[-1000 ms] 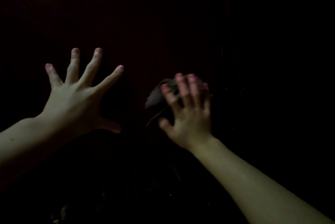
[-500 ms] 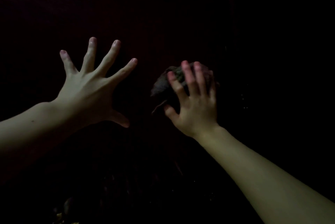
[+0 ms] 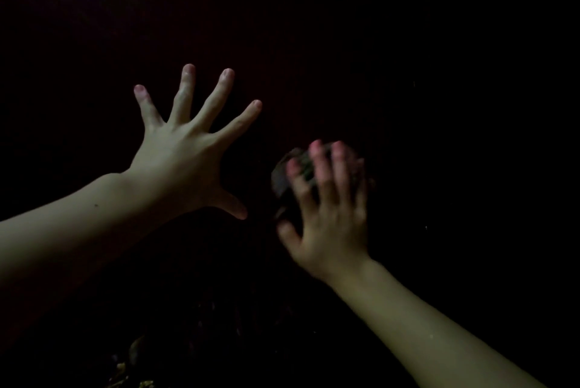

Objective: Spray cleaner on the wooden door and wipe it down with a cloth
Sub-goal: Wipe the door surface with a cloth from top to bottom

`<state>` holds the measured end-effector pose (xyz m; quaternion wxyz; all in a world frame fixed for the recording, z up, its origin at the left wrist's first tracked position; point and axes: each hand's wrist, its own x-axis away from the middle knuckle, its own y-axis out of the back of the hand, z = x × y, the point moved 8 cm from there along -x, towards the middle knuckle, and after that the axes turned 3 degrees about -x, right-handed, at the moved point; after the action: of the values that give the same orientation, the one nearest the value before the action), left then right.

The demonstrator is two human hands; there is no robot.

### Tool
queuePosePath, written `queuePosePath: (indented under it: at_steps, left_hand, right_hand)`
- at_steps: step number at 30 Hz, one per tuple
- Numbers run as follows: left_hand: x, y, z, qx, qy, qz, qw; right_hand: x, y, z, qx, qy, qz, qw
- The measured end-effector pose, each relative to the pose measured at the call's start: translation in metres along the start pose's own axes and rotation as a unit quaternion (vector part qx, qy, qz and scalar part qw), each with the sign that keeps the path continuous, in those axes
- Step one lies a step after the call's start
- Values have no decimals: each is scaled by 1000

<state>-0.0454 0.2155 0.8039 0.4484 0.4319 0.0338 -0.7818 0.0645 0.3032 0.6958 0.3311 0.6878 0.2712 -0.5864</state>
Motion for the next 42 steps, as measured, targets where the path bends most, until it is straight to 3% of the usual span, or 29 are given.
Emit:
queuePosePath:
  at_steps: [2,4,6,8,10,12,15,18,21,24,26,28,32,36,38,42]
  left_hand:
    - [1,-1,1,10,5,11,1000]
    - [1,-2,1,11,9,26,1000]
    - [1,-3,0,5,11,28,1000]
    - [0,-1,0,8,13,24,1000]
    - [-1,-1,0,10,12,25,1000]
    - [1,0,0,10,13,27,1000]
    - [2,0,-2,11,16,37,999]
    - [7,5,0,21,11,44,999]
    - [40,3,15,52,13,29,998]
    - [93,-4,48,77,87,13,993]
    - [123,-12,67,82,140,27,986]
    - [143,-20,79,89,192,40,976]
    - [150,-27,81,100,201,38,974]
    - [160,-29,92,109,149,43,982]
    - [168,-29,97,120,118,51,984]
    - [178,-28,100,148,96,67,982]
  right_hand:
    - [21,-6,17,7,108,30,994]
    - [30,-5,-11,23,113,34,993]
    - [26,5,-70,34,-31,4,999]
    - [22,16,-116,34,-192,-24,980]
    - [21,18,-113,34,-251,-44,966]
    - [21,11,-66,26,-195,-49,979]
    - [33,-7,19,5,-43,0,999]
    - [36,-11,33,21,20,12,999]
    - [43,-9,0,32,-15,11,999]
    - [52,-4,-33,30,-114,4,993]
    - [52,-3,-30,7,-210,-15,977]
    - [48,-7,9,-13,-233,-26,972]
    - [54,-36,150,-28,-5,41,999]
    - [63,-44,173,-10,119,57,991]
    - [62,-39,156,-10,95,46,994]
    - [59,-35,155,-17,-107,34,994]
